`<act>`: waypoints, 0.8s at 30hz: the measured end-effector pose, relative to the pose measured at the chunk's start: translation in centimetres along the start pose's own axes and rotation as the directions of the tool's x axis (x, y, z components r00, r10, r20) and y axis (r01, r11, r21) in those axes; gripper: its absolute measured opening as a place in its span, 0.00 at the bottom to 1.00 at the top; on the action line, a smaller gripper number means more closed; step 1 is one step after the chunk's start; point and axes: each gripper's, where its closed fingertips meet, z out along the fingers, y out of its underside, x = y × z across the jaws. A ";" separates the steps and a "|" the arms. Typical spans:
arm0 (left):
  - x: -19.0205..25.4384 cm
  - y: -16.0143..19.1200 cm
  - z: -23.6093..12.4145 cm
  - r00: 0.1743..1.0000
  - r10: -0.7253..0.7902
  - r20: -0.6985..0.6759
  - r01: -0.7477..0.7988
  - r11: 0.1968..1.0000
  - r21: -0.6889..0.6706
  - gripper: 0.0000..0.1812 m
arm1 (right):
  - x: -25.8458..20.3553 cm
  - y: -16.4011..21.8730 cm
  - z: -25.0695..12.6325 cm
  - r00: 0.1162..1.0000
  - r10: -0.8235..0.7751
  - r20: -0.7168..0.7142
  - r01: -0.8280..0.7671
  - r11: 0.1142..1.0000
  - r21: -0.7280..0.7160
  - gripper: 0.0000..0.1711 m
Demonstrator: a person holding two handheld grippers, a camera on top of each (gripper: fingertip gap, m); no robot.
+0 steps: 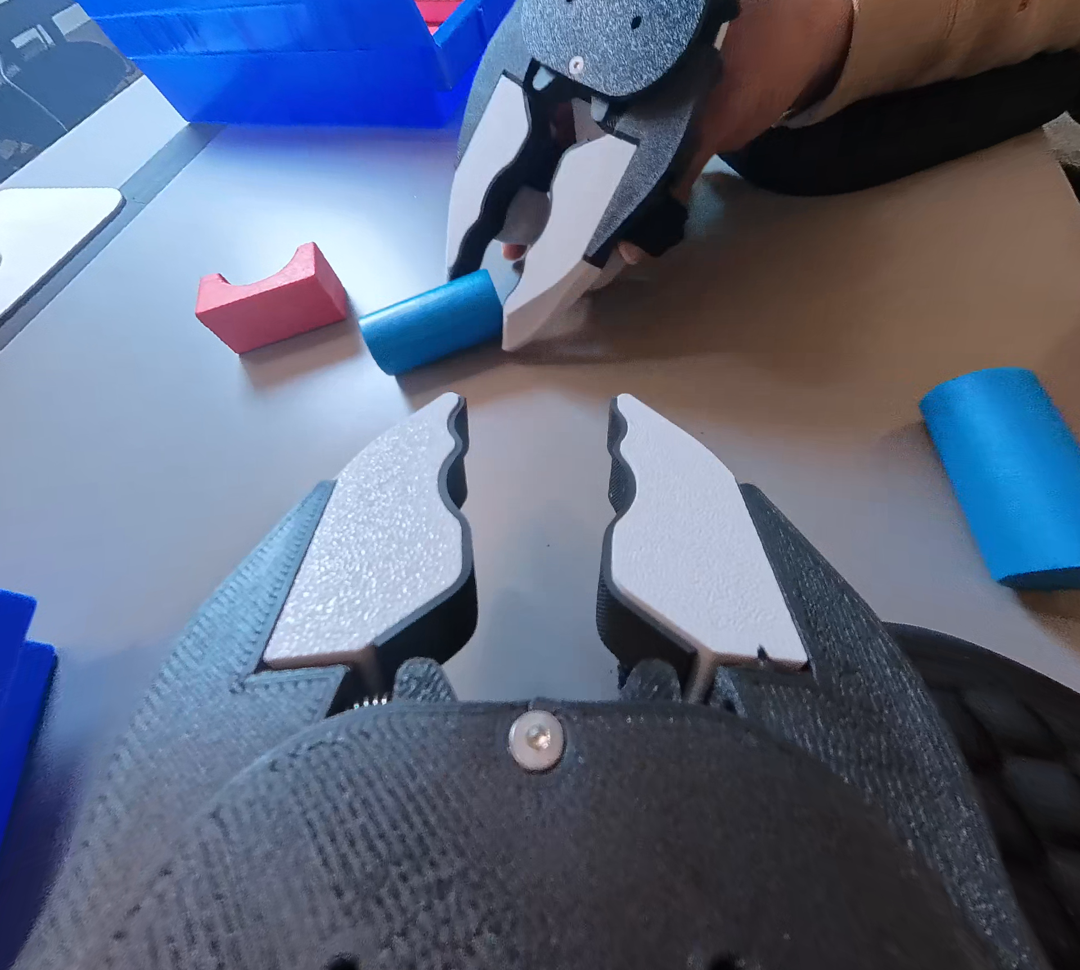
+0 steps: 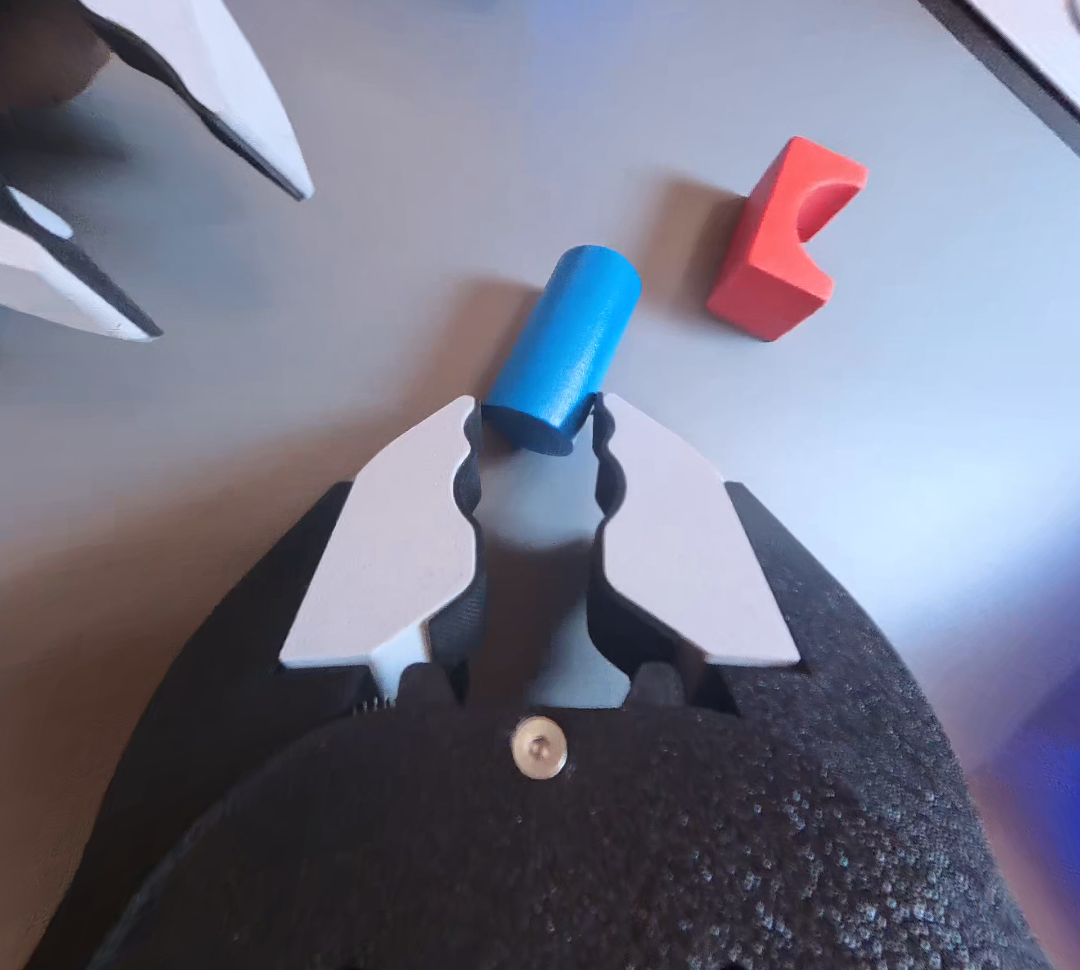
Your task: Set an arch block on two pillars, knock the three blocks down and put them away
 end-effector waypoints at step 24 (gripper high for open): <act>-0.1 0.9 0.5 1.000 0.010 0.006 -0.010 0.999 -0.035 0.23 | 21.8 2.4 -16.2 0.721 0.482 -0.498 -0.231 0.844 0.484 0.21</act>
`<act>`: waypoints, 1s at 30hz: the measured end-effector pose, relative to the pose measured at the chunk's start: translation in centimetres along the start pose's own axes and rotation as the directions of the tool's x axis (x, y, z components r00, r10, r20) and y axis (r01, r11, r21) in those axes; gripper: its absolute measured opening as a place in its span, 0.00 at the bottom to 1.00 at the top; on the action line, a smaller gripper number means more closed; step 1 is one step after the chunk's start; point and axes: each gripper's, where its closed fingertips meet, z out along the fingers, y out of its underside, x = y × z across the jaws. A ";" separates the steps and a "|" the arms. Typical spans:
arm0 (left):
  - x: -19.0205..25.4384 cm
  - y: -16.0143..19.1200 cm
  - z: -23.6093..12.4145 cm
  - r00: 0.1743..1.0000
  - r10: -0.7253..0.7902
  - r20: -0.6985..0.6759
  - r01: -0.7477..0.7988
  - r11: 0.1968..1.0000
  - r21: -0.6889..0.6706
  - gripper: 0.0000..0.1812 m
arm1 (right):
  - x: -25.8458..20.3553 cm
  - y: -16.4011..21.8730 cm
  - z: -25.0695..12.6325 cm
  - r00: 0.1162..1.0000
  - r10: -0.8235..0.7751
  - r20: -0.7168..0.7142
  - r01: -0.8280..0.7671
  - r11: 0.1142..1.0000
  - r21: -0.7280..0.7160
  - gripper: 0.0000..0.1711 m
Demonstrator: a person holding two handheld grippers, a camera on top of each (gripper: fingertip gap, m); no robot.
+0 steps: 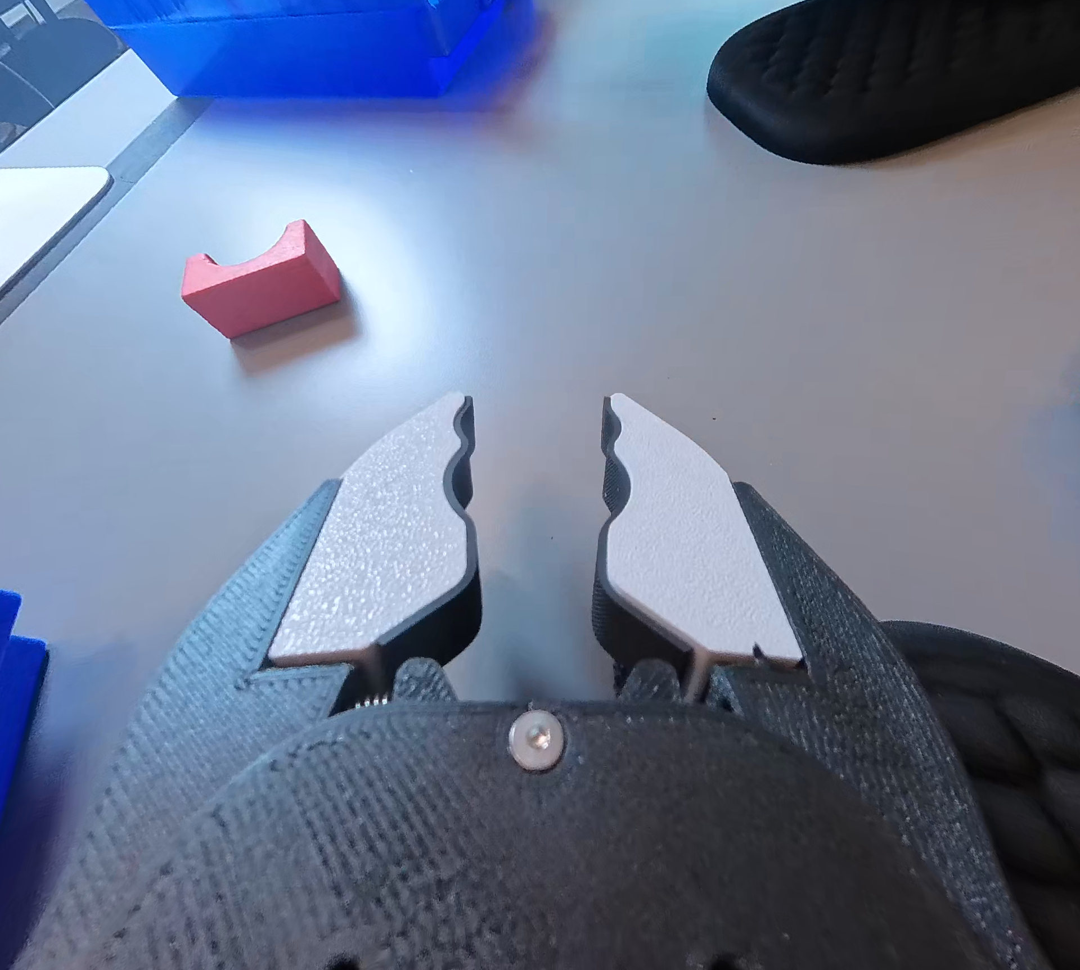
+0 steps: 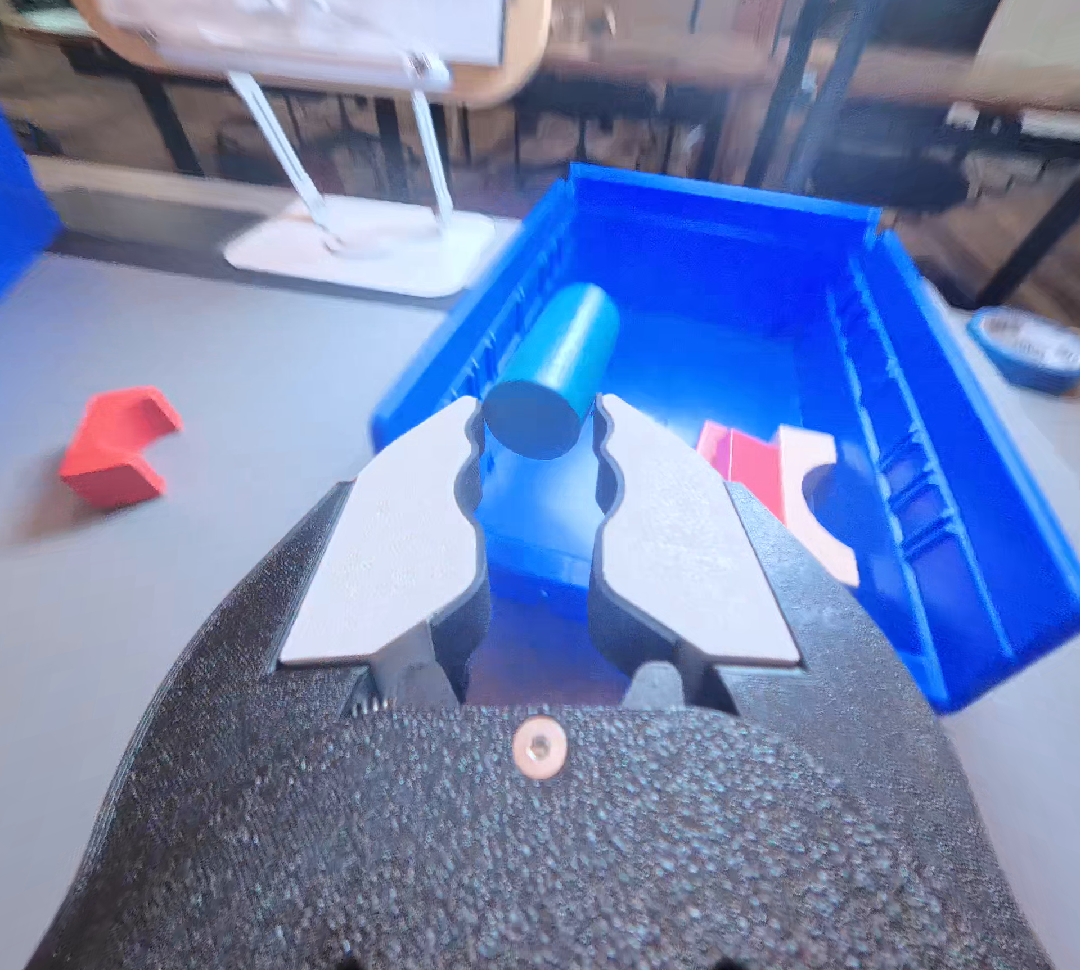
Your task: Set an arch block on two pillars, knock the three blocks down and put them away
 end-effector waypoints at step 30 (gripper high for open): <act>0.0 0.3 0.3 1.000 0.013 0.002 -0.013 1.000 -0.026 0.22 | -31.4 10.9 -20.7 -0.149 -0.066 0.987 0.558 0.818 0.139 0.31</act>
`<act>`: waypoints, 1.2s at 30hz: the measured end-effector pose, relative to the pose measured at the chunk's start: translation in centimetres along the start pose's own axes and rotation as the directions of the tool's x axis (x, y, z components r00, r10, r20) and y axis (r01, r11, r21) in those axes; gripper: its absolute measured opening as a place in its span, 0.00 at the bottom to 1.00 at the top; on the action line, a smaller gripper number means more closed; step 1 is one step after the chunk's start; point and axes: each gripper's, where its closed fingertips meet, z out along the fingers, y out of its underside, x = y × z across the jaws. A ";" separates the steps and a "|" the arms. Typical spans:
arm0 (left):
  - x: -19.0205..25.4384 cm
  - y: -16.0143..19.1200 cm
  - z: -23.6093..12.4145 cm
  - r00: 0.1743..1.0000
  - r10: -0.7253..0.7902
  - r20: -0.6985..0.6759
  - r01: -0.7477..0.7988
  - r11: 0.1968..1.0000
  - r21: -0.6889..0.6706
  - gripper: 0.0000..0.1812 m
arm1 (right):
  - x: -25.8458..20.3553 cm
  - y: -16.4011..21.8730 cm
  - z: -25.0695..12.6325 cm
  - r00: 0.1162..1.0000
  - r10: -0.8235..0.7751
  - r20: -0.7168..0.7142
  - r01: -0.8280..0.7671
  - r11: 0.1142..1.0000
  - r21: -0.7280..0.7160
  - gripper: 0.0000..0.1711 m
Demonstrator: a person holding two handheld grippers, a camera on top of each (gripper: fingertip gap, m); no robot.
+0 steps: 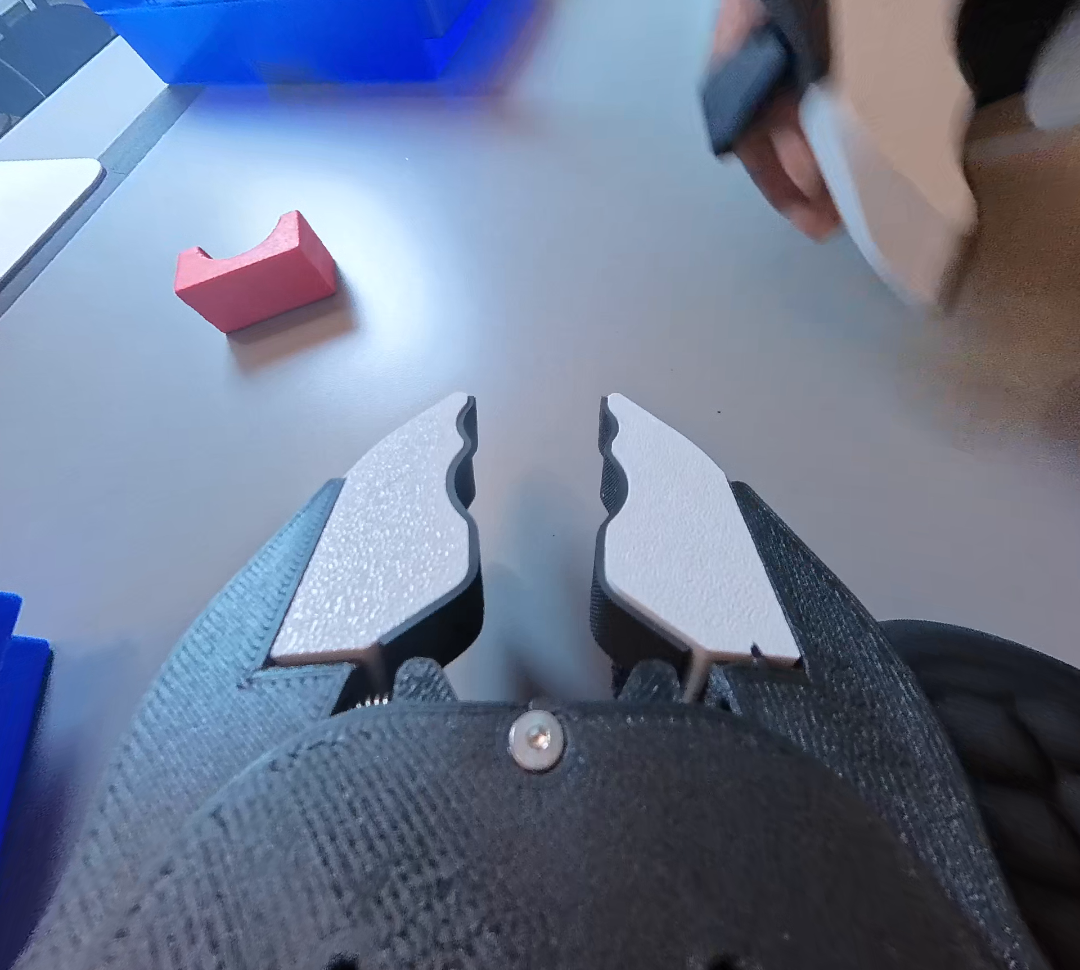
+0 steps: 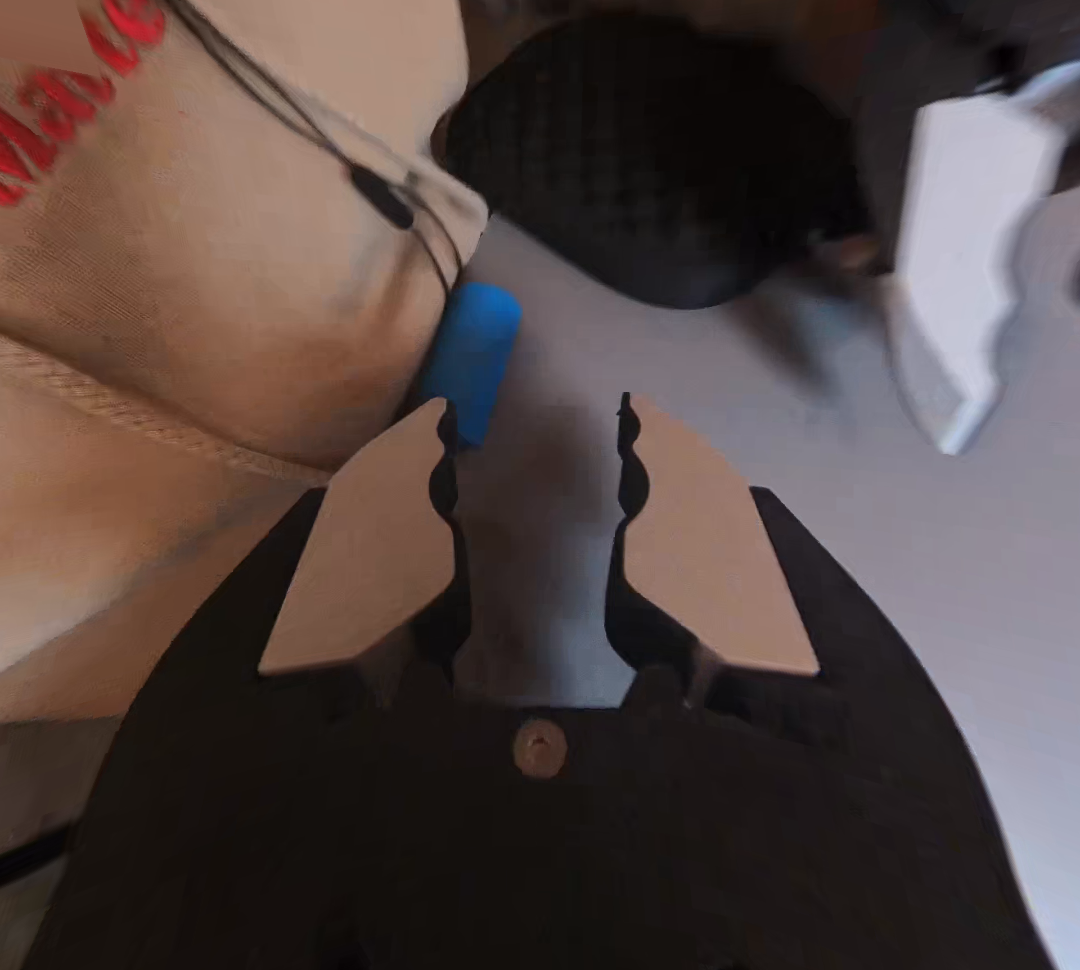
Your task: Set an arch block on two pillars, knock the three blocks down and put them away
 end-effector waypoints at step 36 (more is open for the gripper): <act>0.3 0.4 0.2 0.998 0.060 0.015 -0.059 0.998 -0.027 0.22 | 17.0 18.6 -36.4 -0.323 0.406 -0.855 -0.250 0.835 0.490 0.26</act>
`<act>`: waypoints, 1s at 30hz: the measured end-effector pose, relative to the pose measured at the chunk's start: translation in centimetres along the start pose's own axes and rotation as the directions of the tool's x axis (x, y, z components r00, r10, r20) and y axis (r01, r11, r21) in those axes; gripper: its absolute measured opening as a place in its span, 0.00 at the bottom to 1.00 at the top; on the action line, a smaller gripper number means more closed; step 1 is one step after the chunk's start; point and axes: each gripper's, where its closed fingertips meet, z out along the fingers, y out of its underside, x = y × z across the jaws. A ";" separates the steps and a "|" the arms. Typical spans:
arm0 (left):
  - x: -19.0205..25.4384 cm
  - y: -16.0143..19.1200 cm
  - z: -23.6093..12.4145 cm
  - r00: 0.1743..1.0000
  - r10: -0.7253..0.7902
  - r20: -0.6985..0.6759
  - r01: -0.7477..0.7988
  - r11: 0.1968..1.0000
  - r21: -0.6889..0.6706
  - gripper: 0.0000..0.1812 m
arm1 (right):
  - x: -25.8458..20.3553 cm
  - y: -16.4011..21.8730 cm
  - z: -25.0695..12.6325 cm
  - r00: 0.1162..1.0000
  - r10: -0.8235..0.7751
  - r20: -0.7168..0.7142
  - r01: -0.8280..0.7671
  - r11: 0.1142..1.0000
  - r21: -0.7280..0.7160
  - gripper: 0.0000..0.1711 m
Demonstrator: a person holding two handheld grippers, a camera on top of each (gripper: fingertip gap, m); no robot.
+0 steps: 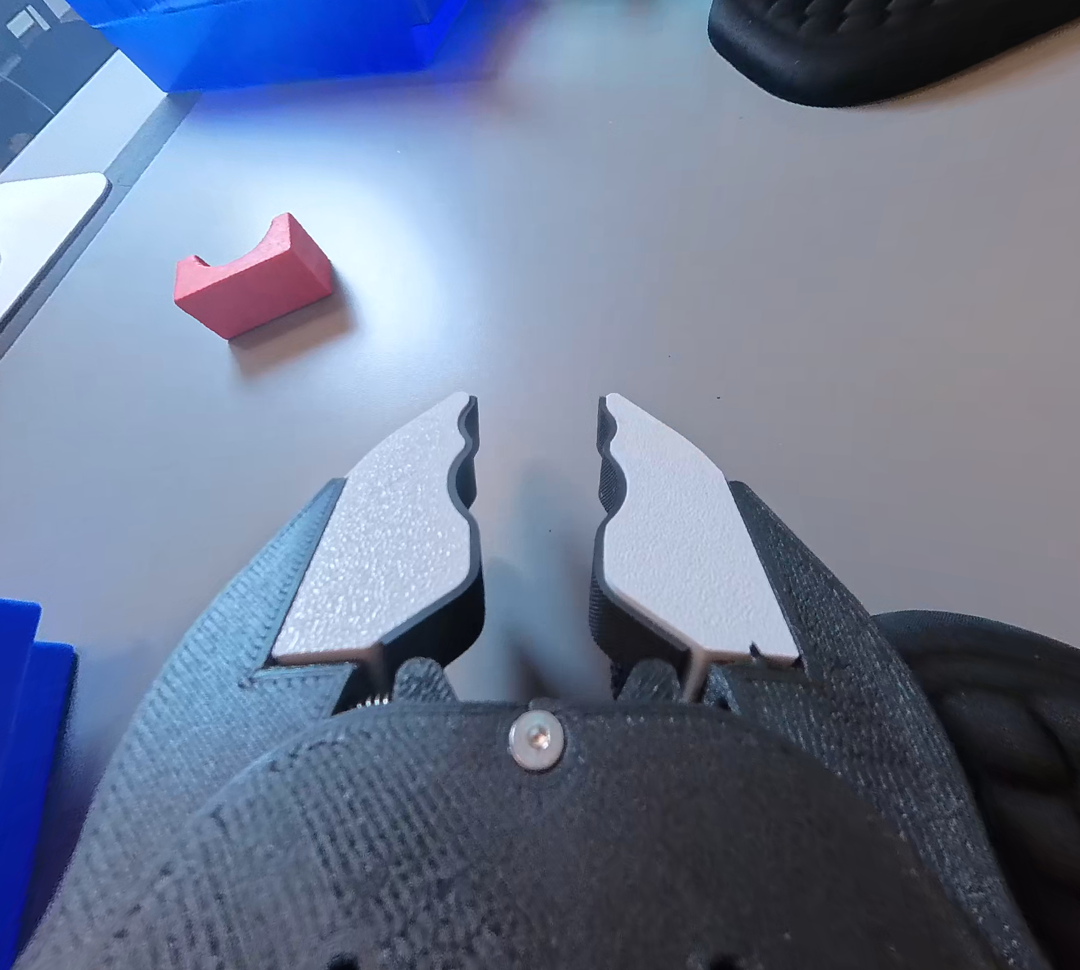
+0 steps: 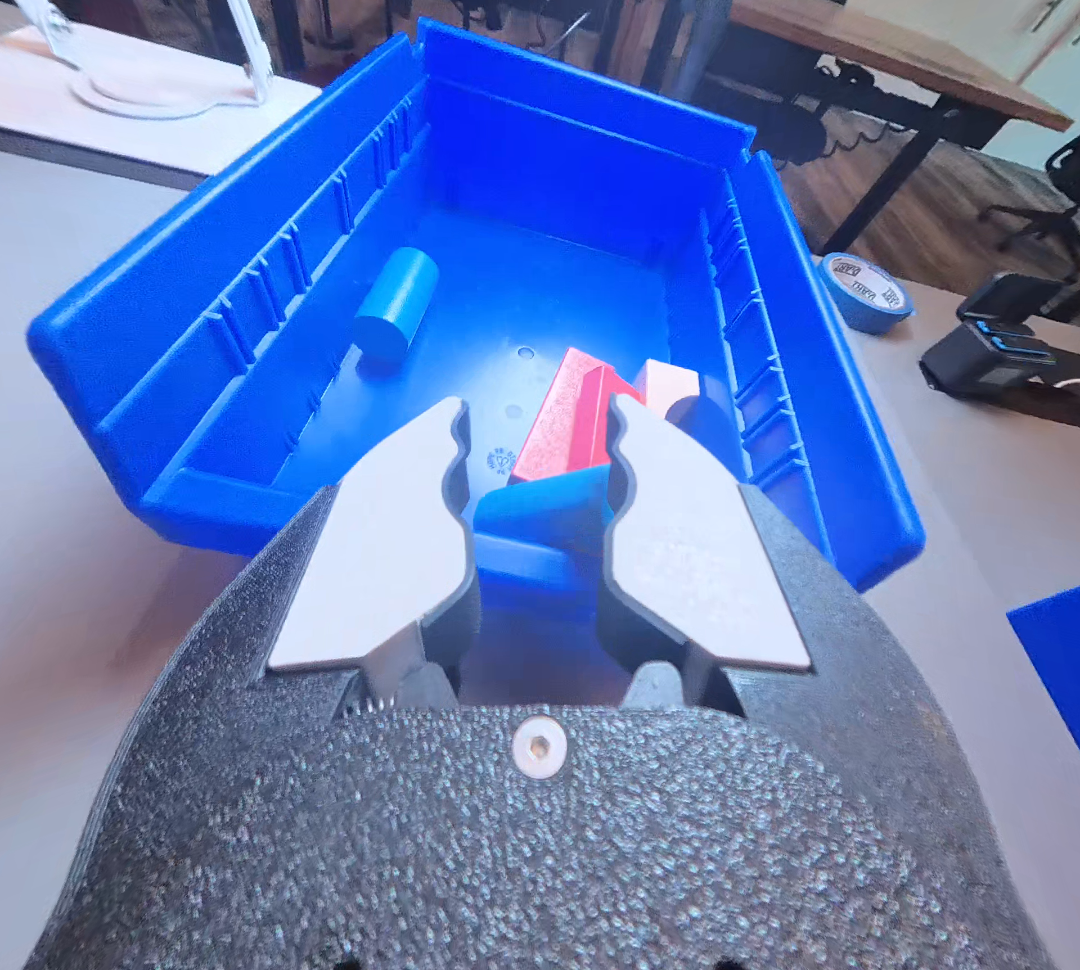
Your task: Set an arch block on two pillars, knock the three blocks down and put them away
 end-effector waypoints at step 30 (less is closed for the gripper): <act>-4.0 -0.2 -0.7 0.963 -0.188 0.191 0.178 0.982 0.068 0.23 | -29.0 0.2 0.2 0.791 -0.239 0.564 0.315 0.948 -0.041 0.38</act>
